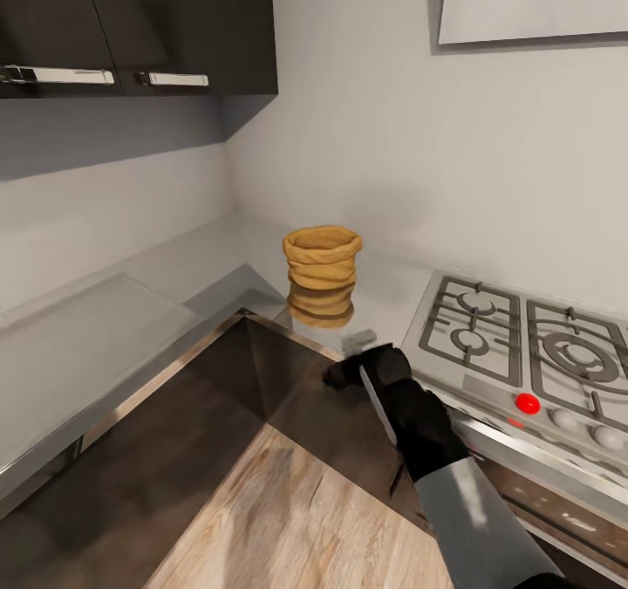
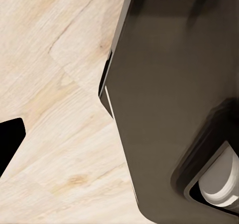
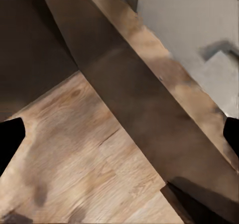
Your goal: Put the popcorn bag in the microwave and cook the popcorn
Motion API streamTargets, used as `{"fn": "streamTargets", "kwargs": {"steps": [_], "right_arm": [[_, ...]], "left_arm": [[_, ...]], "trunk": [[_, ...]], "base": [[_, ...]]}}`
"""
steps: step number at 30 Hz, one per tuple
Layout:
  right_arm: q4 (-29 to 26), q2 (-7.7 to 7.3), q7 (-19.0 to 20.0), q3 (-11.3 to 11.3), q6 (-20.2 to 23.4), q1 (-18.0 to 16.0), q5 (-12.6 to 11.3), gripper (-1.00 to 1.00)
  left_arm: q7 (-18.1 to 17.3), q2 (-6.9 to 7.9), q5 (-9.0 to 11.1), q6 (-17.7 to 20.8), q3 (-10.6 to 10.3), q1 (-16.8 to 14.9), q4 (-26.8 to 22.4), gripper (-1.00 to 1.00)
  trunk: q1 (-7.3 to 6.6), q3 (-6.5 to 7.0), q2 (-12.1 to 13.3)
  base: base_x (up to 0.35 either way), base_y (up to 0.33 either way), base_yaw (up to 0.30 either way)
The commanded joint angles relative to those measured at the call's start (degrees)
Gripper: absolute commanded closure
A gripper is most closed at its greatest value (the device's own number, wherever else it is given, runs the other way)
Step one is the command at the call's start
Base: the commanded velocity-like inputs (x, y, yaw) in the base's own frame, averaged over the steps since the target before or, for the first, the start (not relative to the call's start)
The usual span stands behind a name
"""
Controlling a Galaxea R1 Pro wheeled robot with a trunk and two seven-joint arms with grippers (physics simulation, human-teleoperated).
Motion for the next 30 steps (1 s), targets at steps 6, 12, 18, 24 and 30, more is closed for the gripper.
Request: {"fn": "streamTargets", "kwargs": {"steps": [6, 12, 18, 24, 30], "right_arm": [[3.1, 0.01, 0.4, -0.1, 0.2, -8.7, -8.9, -1.00], [5.8, 0.01, -0.4, -0.7, 0.2, -17.2, -9.6, -1.00], [10.7, 0.01, -14.2, -5.6, 0.2, -24.0, -9.5, -1.00], [19.4, 0.01, -20.0, -13.3, 0.2, -32.2, -9.5, -1.00], [35.1, 0.01, -20.6, -14.6, 0.2, -43.5, -9.6, -1.00]], "left_arm": [[0.1, -0.01, 0.2, -0.1, 0.1, 0.0, 0.0, -1.00], [0.1, -0.06, 0.2, -0.1, 0.0, 0.0, 0.0, -1.00], [0.1, -0.04, 0.2, -0.1, 0.0, 0.0, 0.0, -1.00], [0.1, -0.10, 0.1, -0.1, 0.0, 0.0, 0.1, -1.00], [0.1, -0.06, 0.2, -0.1, 0.0, 0.0, 0.0, -1.00]], "trunk": [[0.00, -0.06, 0.0], [0.00, -0.06, 0.0], [0.00, -0.06, 0.0], [0.00, -0.06, 0.0], [0.00, -0.06, 0.0]], "base": [[0.000, 0.000, 0.000], [0.000, 0.000, 0.000], [0.000, 0.000, 0.000], [0.000, 0.000, 0.000], [0.000, 0.000, 0.000]]}}
